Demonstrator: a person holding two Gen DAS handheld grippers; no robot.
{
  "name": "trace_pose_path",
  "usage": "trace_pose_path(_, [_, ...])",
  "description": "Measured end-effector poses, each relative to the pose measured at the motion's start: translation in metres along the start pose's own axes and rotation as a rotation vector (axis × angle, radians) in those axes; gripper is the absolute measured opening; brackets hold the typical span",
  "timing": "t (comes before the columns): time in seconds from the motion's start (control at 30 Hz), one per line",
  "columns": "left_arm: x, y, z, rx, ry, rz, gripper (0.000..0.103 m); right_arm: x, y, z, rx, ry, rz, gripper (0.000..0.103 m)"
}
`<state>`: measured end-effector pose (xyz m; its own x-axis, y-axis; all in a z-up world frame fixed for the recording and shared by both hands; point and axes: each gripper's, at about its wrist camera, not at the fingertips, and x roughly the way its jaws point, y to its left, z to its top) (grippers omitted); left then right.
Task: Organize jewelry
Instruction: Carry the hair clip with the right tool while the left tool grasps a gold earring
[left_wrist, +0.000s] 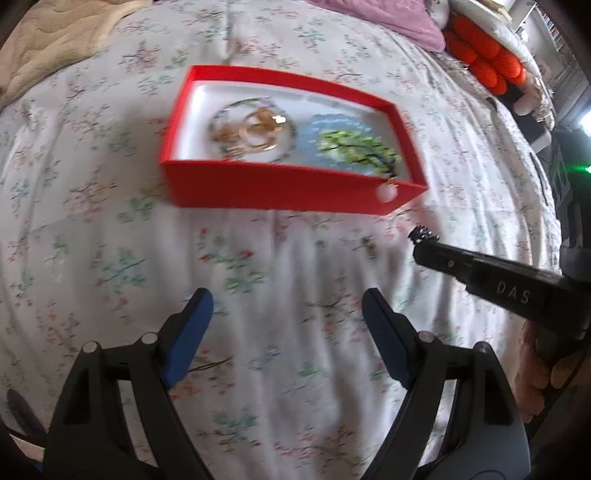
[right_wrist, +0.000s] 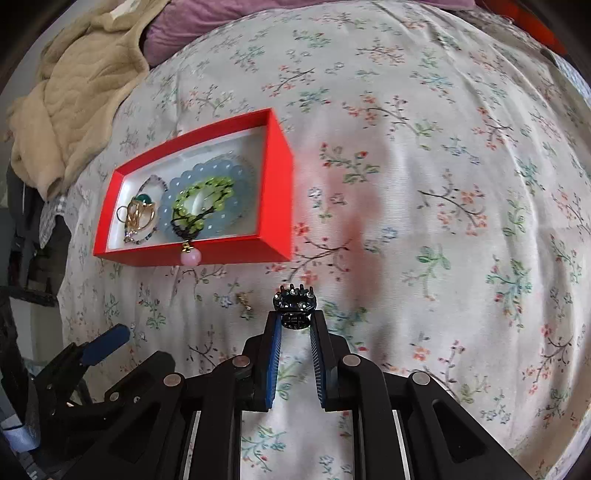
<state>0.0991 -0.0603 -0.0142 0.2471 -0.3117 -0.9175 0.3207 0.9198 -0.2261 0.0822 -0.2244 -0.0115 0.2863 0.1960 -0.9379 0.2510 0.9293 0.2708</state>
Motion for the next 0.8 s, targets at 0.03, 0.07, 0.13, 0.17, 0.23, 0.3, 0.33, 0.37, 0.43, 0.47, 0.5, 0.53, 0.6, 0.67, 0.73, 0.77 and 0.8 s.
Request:
trace_pose_path(0.03, [0.001, -0.004, 0.001, 0.004, -0.002, -0.014, 0.077, -0.002, -0.004, -0.001, 0.004, -0.001, 0.001, 0.016])
trace_pose_path(0.07, [0.003, -0.008, 0.003, 0.007, -0.004, -0.025, 0.076, -0.004, -0.006, -0.002, 0.009, -0.004, 0.002, 0.016])
trace_pose_path(0.13, [0.008, -0.016, 0.006, 0.011, -0.008, -0.042, 0.065, -0.007, -0.012, -0.002, 0.015, -0.008, 0.002, 0.016])
trace_pose_path(0.17, [0.011, -0.019, 0.008, 0.011, -0.008, -0.048, 0.062, -0.009, -0.016, -0.003, 0.019, -0.01, 0.003, 0.016])
trace_pose_path(0.23, [0.017, -0.024, 0.011, 0.005, -0.005, -0.061, 0.052, -0.011, -0.021, -0.003, 0.026, -0.012, 0.005, 0.016])
trace_pose_path(0.3, [0.023, -0.03, 0.014, -0.008, -0.005, -0.078, 0.047, -0.011, -0.023, -0.002, 0.029, -0.012, 0.004, 0.016])
trace_pose_path(0.33, [0.025, -0.031, 0.016, -0.013, -0.006, -0.084, 0.044, -0.011, -0.024, -0.002, 0.028, -0.011, 0.003, 0.016])
trace_pose_path(0.37, [0.028, -0.035, 0.017, -0.018, -0.009, -0.09, 0.042, -0.012, -0.027, -0.003, 0.029, -0.01, 0.003, 0.016])
trace_pose_path(0.43, [0.033, -0.042, 0.021, -0.019, -0.011, -0.093, 0.037, -0.013, -0.03, -0.003, 0.031, -0.01, 0.001, 0.016])
trace_pose_path(0.47, [0.035, -0.045, 0.021, -0.017, -0.011, -0.094, 0.036, -0.013, -0.032, -0.002, 0.032, -0.011, 0.001, 0.016])
trace_pose_path(0.5, [0.038, -0.048, 0.022, -0.016, -0.011, -0.094, 0.033, -0.014, -0.033, -0.003, 0.033, -0.011, 0.001, 0.016])
trace_pose_path(0.53, [0.039, -0.049, 0.023, -0.013, -0.012, -0.091, 0.032, -0.014, -0.034, -0.003, 0.034, -0.01, 0.003, 0.016])
trace_pose_path(0.6, [0.043, -0.054, 0.025, -0.007, -0.019, -0.079, 0.03, -0.014, -0.035, -0.002, 0.034, -0.009, 0.004, 0.016])
trace_pose_path(0.67, [0.047, -0.057, 0.027, -0.008, -0.019, -0.069, 0.028, -0.015, -0.035, -0.003, 0.035, -0.009, 0.005, 0.016])
trace_pose_path(0.73, [0.051, -0.059, 0.028, -0.006, -0.015, -0.054, 0.024, -0.015, -0.038, -0.003, 0.037, -0.008, 0.005, 0.016])
trace_pose_path(0.77, [0.053, -0.061, 0.028, 0.0, -0.013, -0.04, 0.023, -0.016, -0.04, -0.003, 0.038, -0.008, 0.004, 0.016])
trace_pose_path(0.8, [0.054, -0.062, 0.027, 0.009, -0.013, -0.022, 0.021, -0.016, -0.04, -0.003, 0.039, -0.009, 0.004, 0.016])
